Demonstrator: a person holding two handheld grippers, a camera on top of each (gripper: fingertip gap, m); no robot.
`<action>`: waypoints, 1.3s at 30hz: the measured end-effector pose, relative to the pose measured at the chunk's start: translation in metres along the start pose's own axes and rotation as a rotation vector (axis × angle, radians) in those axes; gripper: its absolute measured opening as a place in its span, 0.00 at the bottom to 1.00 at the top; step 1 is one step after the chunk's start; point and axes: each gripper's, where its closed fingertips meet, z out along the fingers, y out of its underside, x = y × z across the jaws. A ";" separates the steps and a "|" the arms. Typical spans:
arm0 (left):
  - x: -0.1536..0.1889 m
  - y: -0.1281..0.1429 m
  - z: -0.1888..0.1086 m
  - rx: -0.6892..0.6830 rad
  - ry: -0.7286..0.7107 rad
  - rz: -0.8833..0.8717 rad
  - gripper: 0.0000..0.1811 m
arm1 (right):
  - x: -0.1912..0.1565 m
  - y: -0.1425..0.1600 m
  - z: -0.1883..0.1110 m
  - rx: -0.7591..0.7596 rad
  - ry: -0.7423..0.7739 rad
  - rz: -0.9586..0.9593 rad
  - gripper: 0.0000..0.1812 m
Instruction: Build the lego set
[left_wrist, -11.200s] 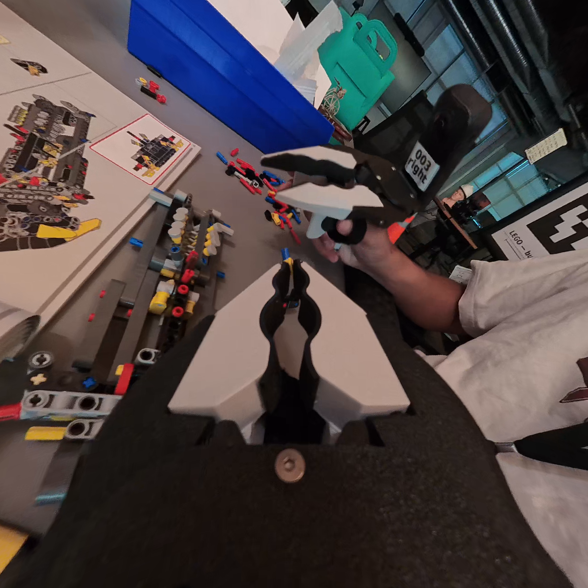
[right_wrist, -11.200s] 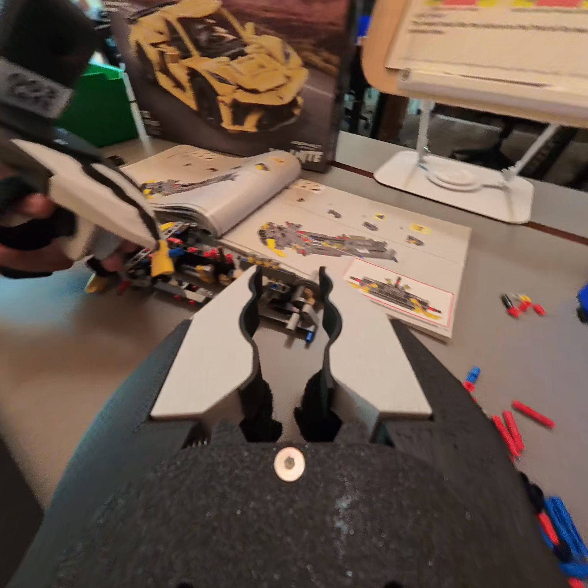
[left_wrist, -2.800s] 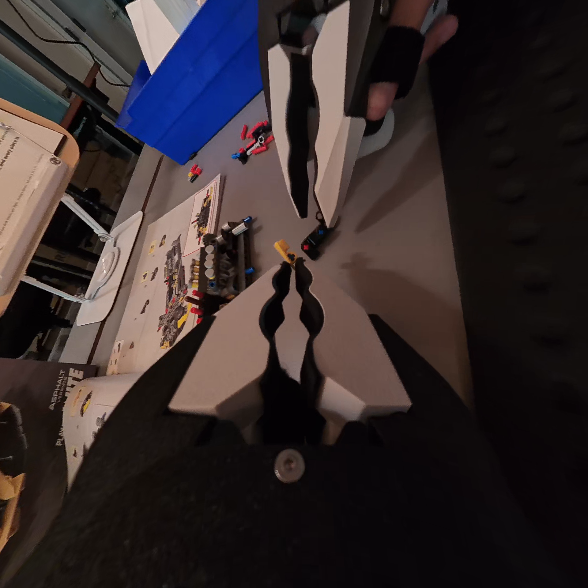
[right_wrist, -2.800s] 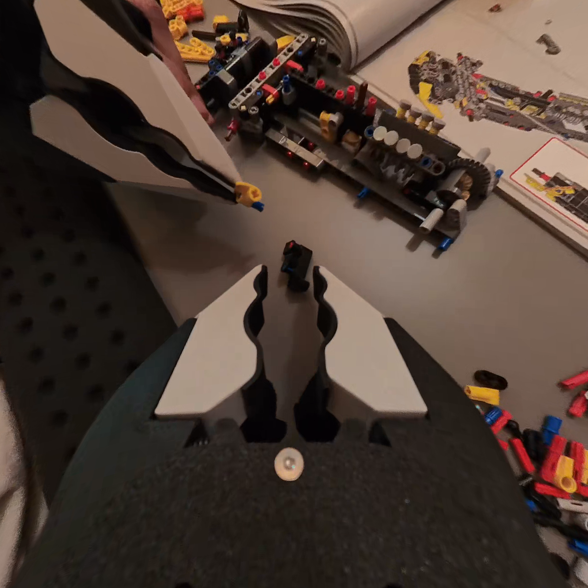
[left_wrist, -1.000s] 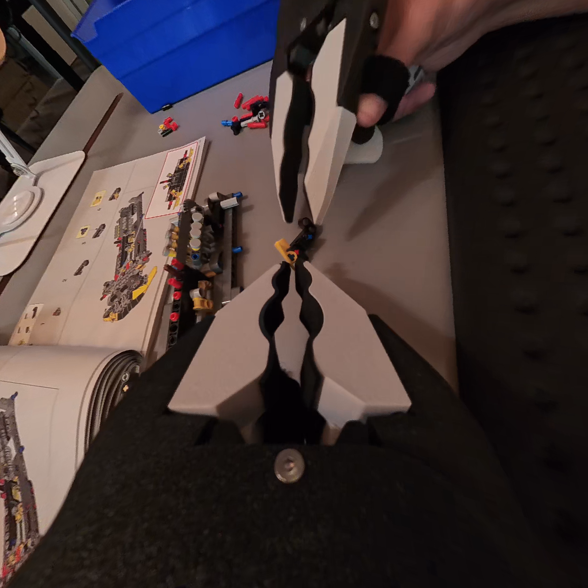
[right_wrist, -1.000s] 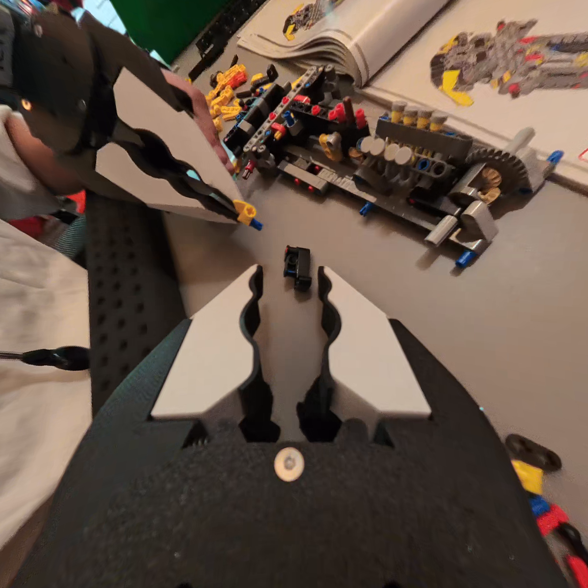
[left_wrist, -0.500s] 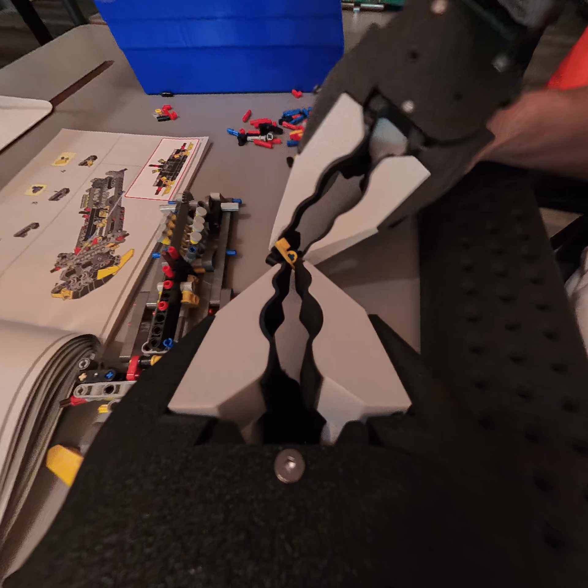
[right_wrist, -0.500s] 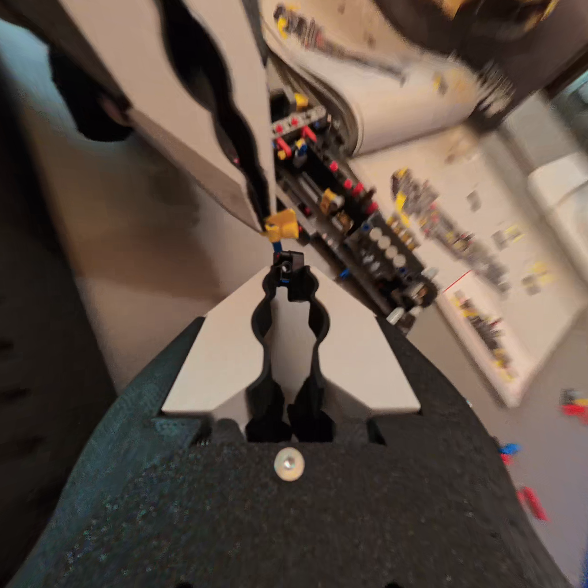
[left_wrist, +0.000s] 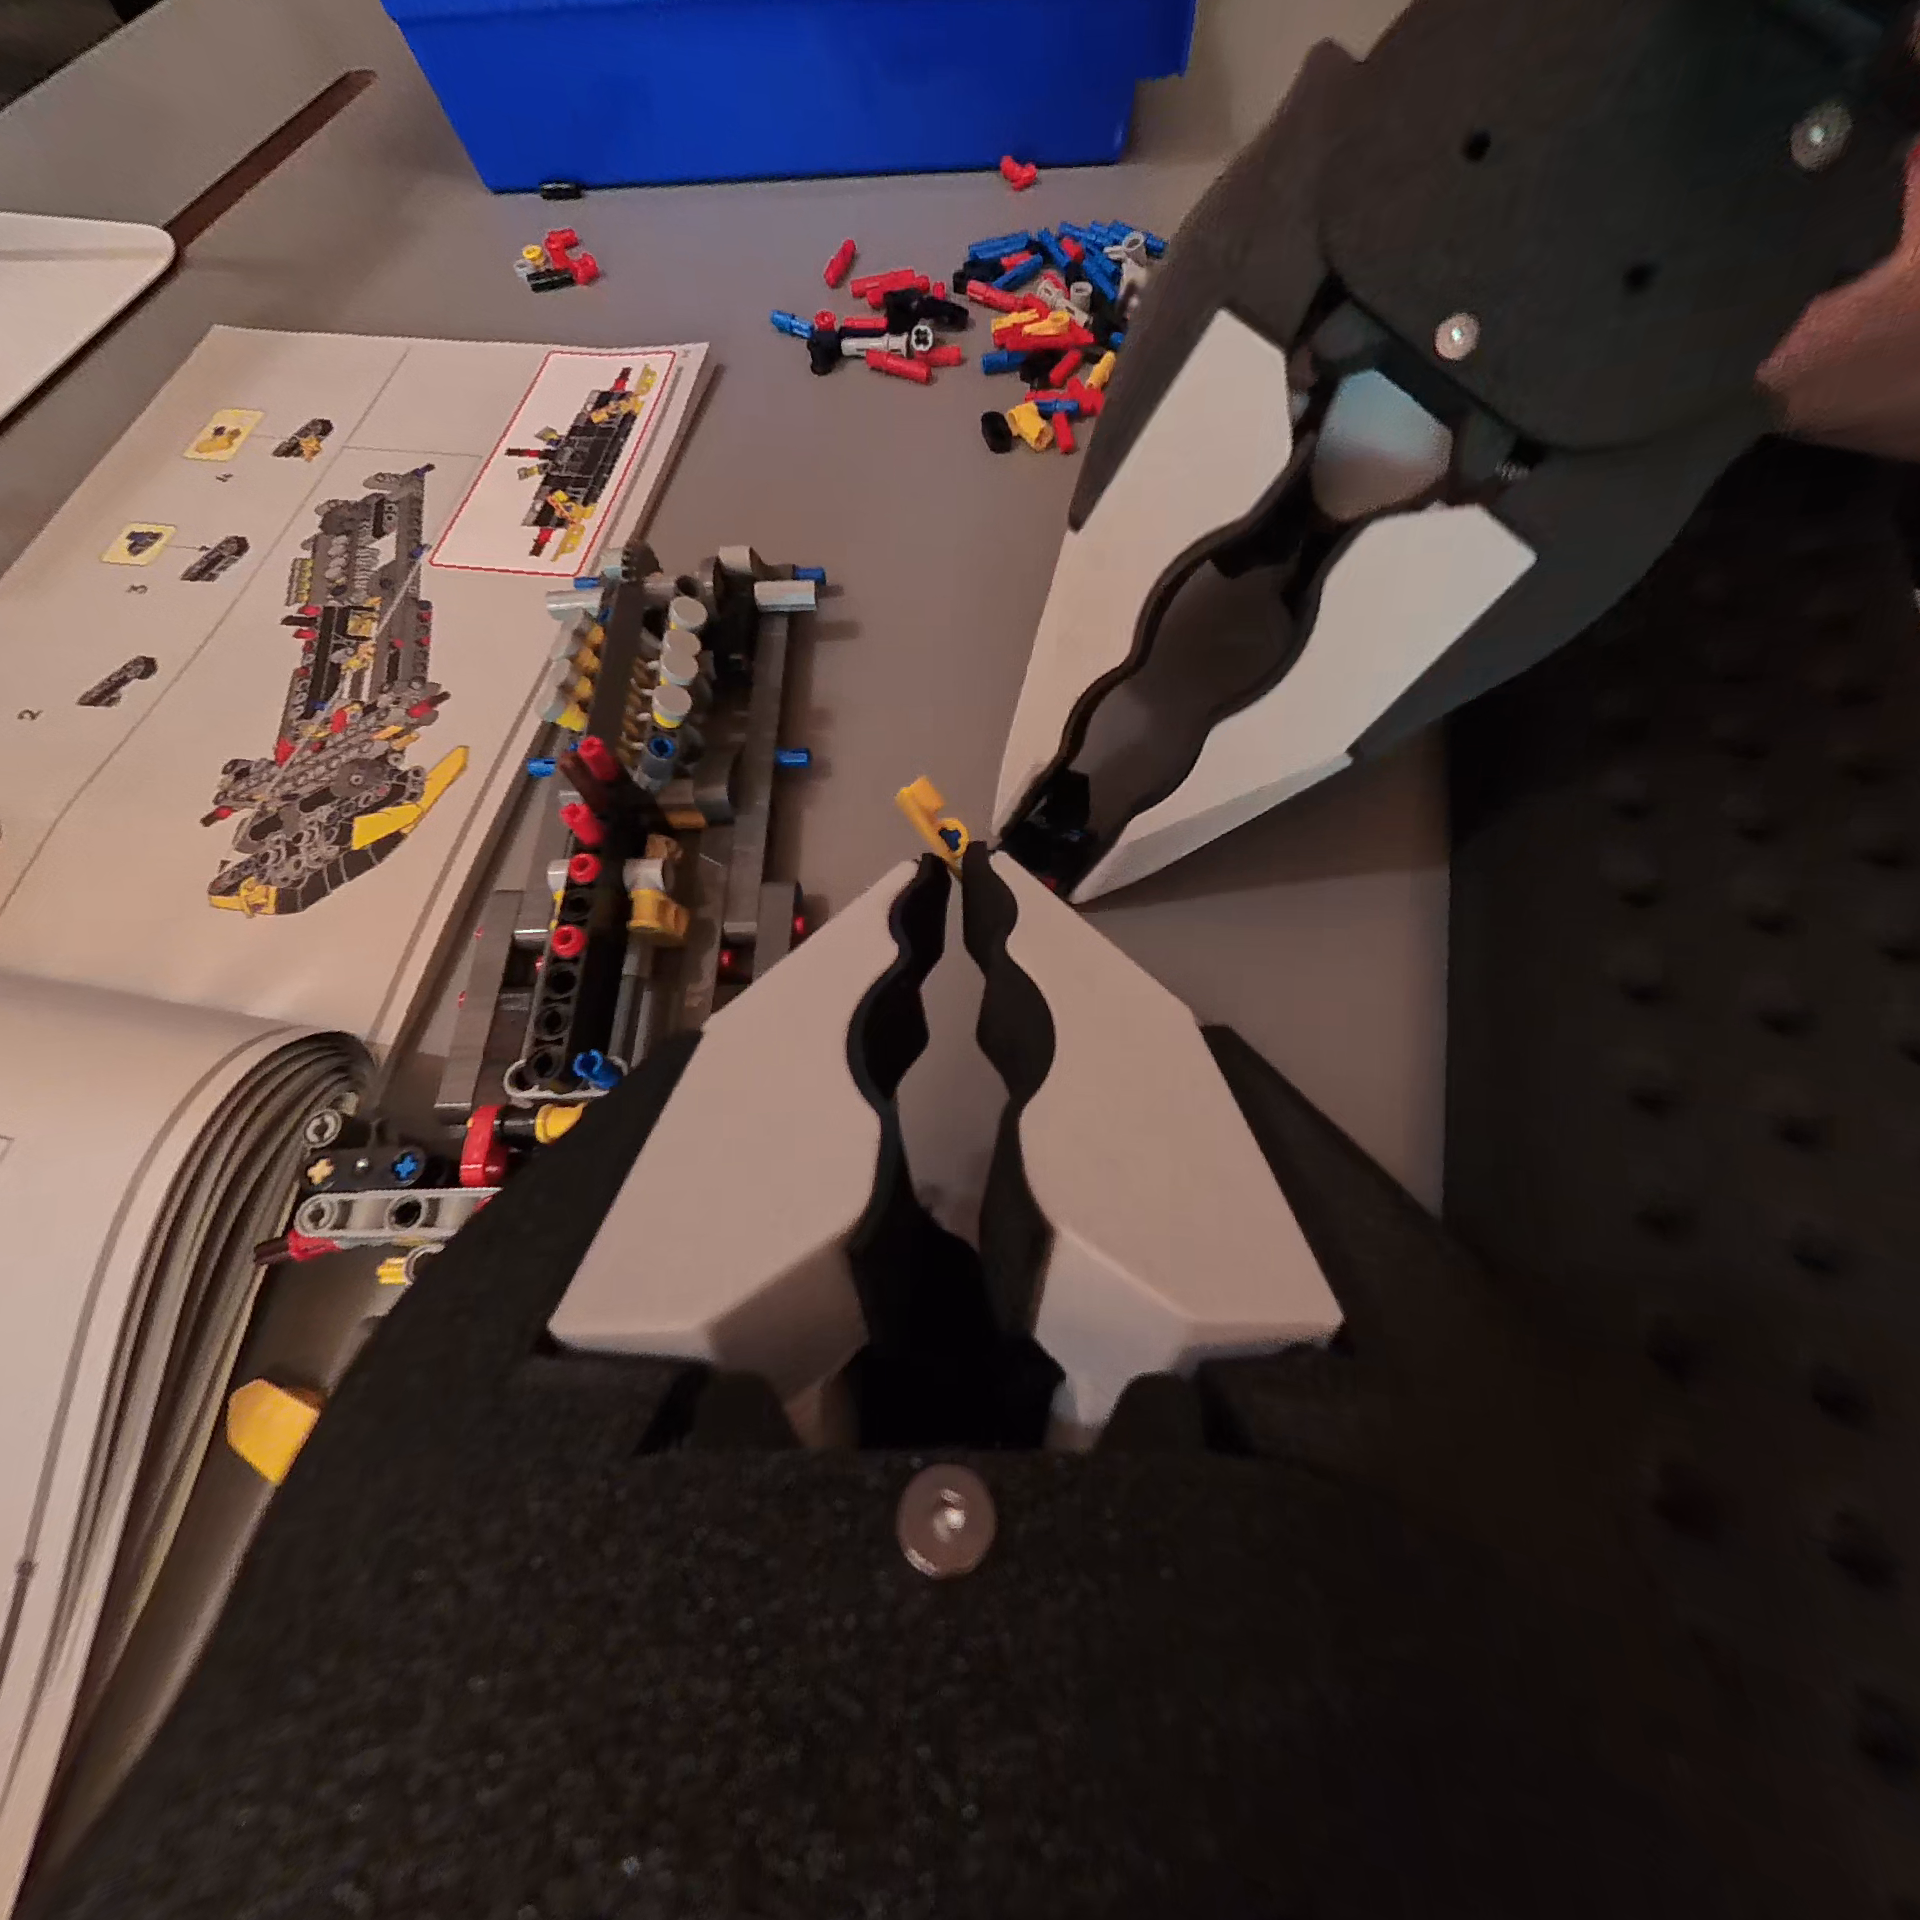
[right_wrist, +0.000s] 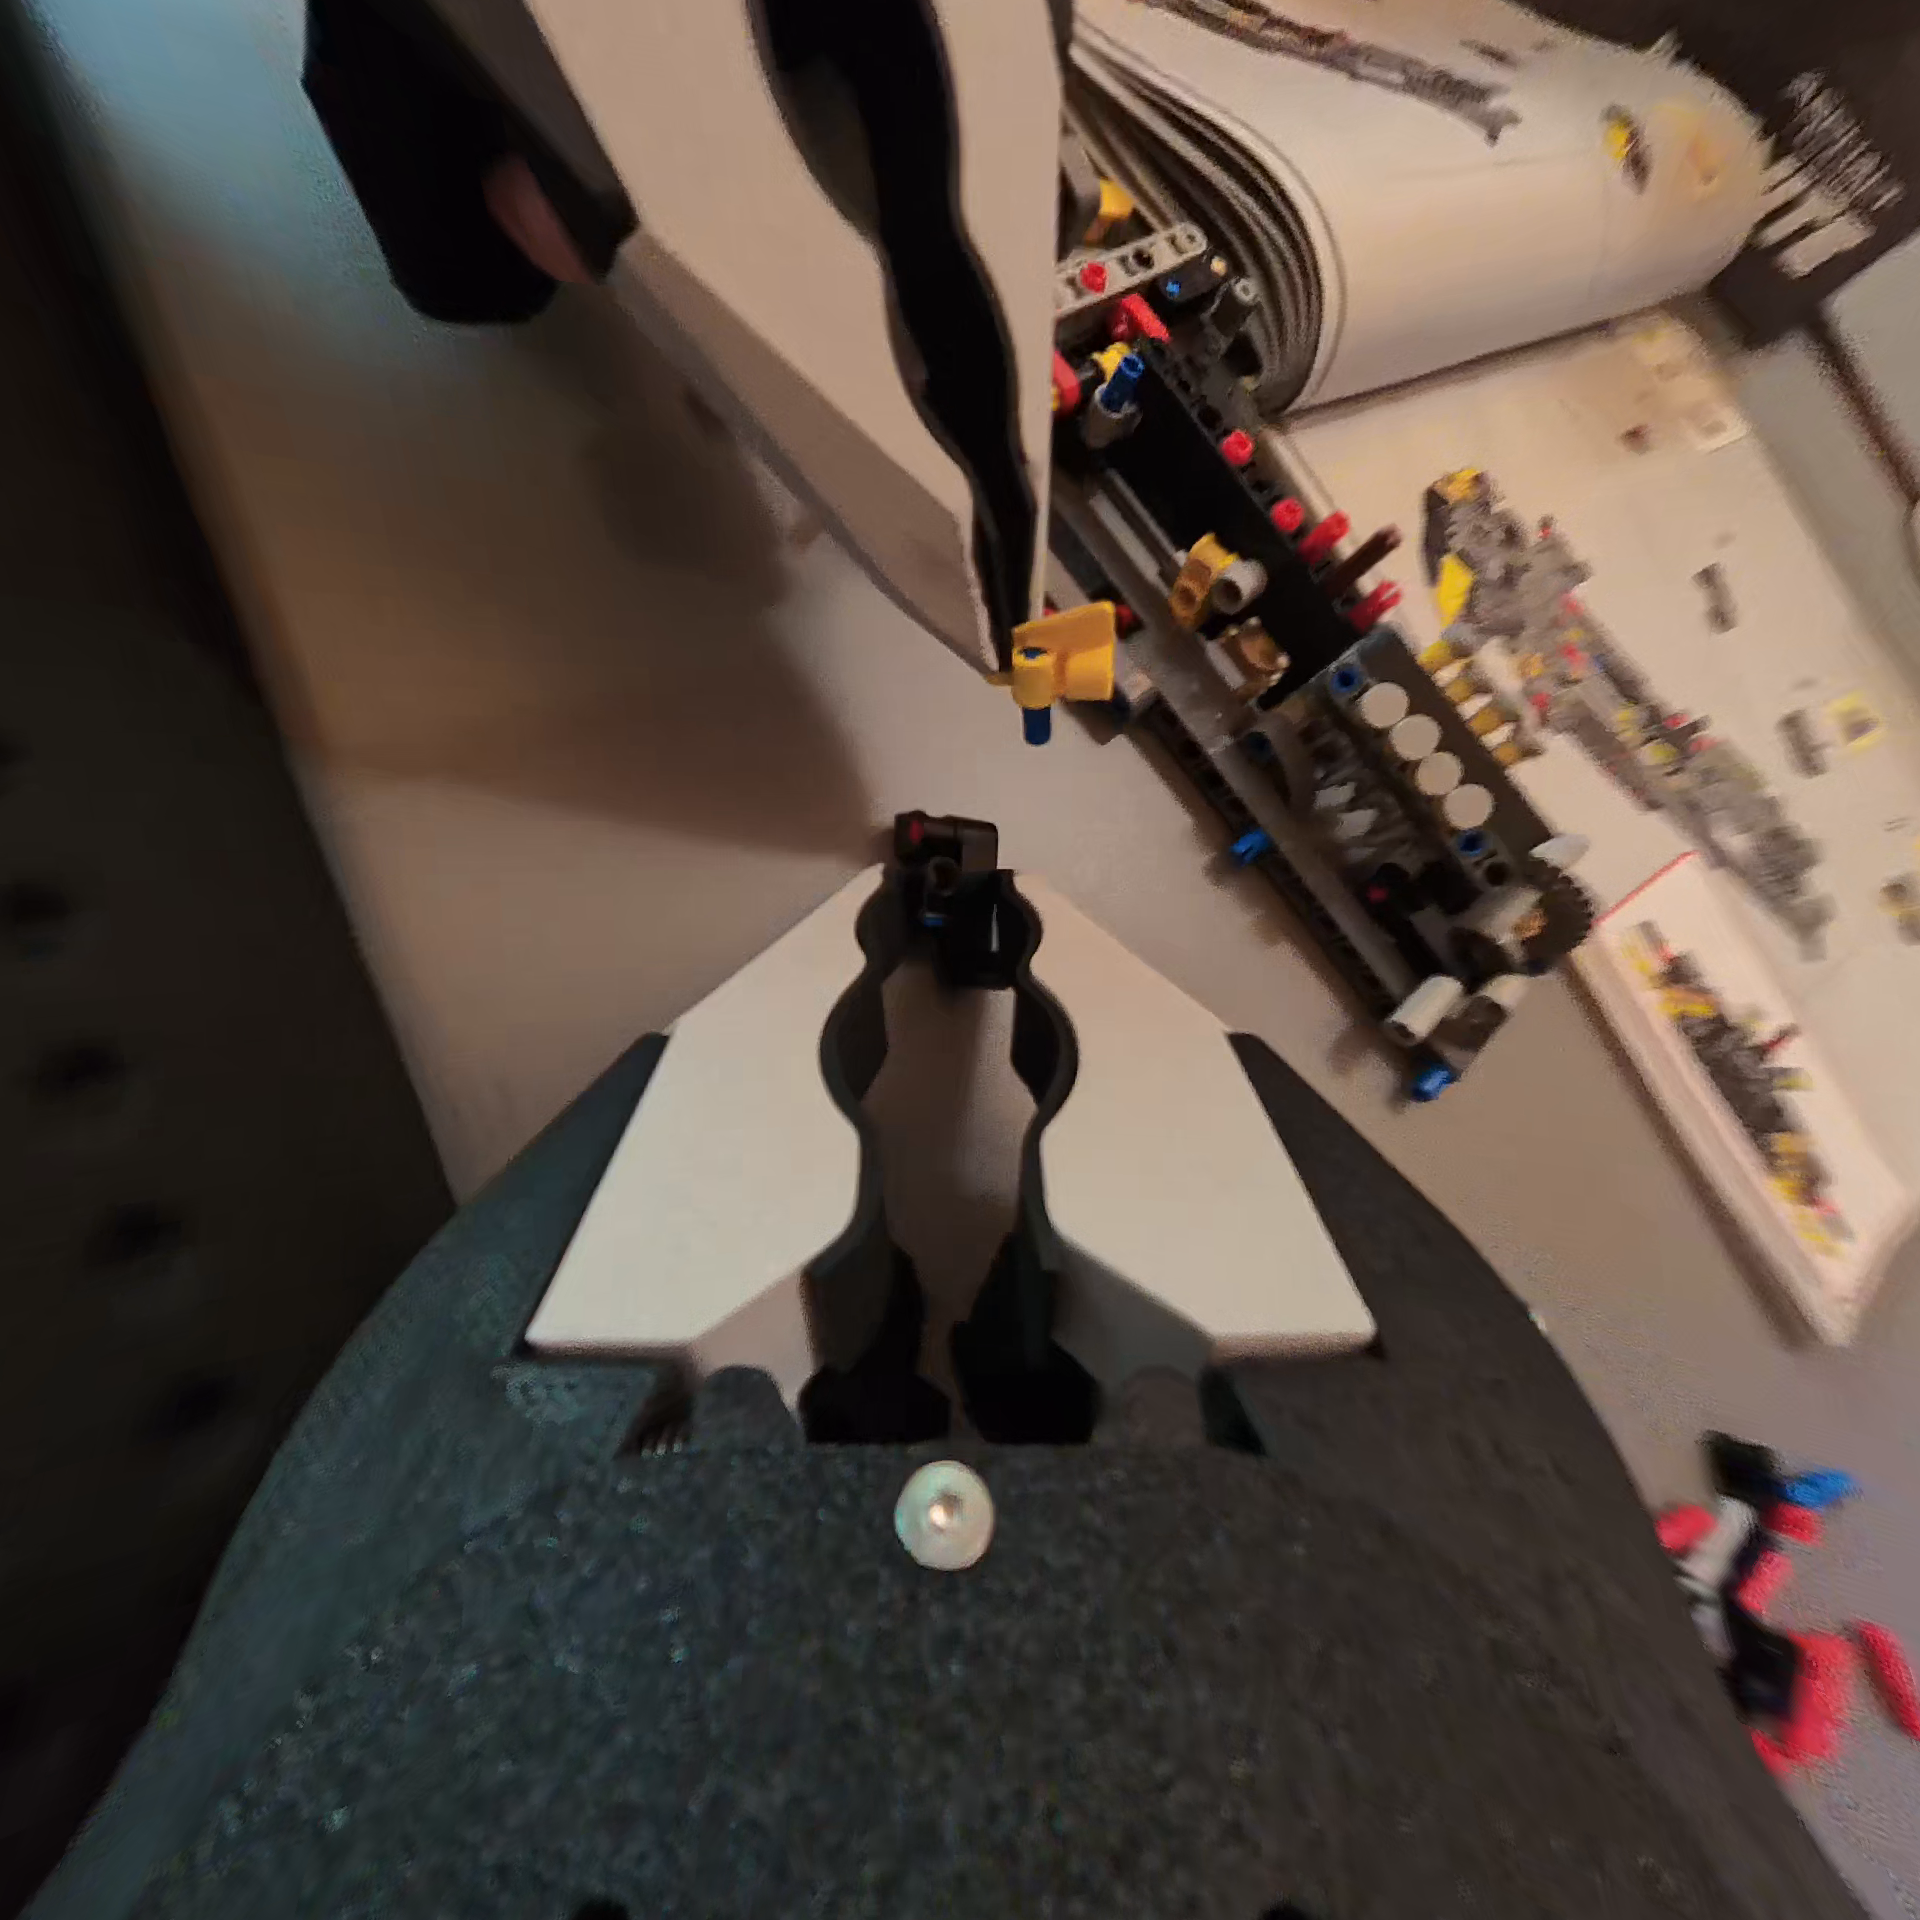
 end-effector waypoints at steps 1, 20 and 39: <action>0.000 0.000 0.000 -0.002 0.004 0.001 0.01 | -0.002 -0.001 -0.001 0.015 -0.045 0.048 0.10; 0.018 0.003 0.003 -0.057 -0.098 0.416 0.01 | 0.003 -0.034 -0.019 0.237 -0.327 0.381 0.04; 0.028 -0.048 -0.029 0.266 0.196 -0.012 0.06 | 0.018 -0.062 -0.072 0.632 -0.590 0.562 0.00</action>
